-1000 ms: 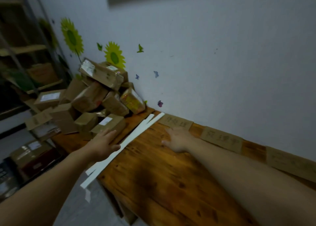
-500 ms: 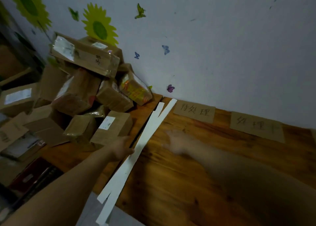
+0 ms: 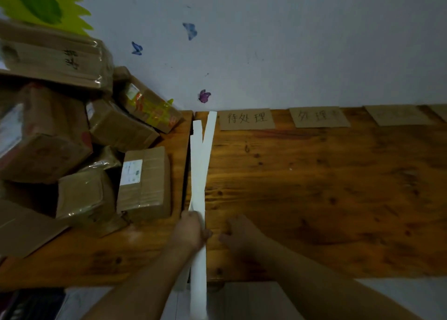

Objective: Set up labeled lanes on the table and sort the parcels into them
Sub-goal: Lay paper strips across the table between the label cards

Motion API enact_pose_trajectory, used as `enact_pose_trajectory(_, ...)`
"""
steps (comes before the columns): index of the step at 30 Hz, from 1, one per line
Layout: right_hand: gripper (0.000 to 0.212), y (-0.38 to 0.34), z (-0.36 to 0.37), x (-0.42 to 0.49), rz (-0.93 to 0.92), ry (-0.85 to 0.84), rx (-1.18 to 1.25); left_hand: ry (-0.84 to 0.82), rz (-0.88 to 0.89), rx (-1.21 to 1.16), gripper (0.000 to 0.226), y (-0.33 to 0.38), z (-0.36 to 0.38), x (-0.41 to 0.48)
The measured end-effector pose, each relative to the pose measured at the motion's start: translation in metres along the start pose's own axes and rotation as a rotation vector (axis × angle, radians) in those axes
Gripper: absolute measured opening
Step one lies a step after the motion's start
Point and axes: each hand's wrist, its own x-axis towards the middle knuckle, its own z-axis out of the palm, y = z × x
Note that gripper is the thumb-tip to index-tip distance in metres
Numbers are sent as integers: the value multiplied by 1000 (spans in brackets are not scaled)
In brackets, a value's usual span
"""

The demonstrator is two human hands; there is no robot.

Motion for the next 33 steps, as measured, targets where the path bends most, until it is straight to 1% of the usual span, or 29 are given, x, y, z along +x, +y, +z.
enact_pose_trajectory(5, 52, -5, 22, -5, 39, 88, 104, 103, -26, -95, 40, -6, 4, 9)
enact_pose_trajectory(8, 47, -8, 28, -3, 38, 101, 150, 117, -77, -177, 32, -7, 6, 17)
enact_pose_trajectory(10, 45, -10, 29, -2, 28, 107, 153, 125, -96, -189, 33, -4, 8, 18)
enact_pose_trajectory(13, 45, -13, 30, -2, 3, 104, 101, 172, -131, -131, 39, -1, 12, 17)
enact_pose_trajectory(15, 51, -17, 32, -4, -32, 102, 45, 183, -114, -102, 39, -3, 15, 16)
enact_pose_trajectory(17, 67, -21, 40, -6, -80, 111, -60, 193, -50, -86, 36, -9, 17, 18)
enact_pose_trajectory(19, 82, -26, 51, -7, -128, 170, -194, 207, 13, -95, 36, -15, 16, 19)
enact_pose_trajectory(20, 84, -28, 56, -7, -135, 207, -235, 208, 37, -106, 37, -17, 15, 20)
enact_pose_trajectory(23, 74, -28, 57, 0, -122, 278, -205, 191, 100, -123, 37, -24, 12, 21)
enact_pose_trajectory(28, 56, -27, 50, 10, -70, 267, -84, 180, 217, -69, 28, -35, 10, 17)
enact_pose_trajectory(33, 54, -25, 51, 11, -52, 280, -61, 189, 223, -52, 22, -37, 9, 18)
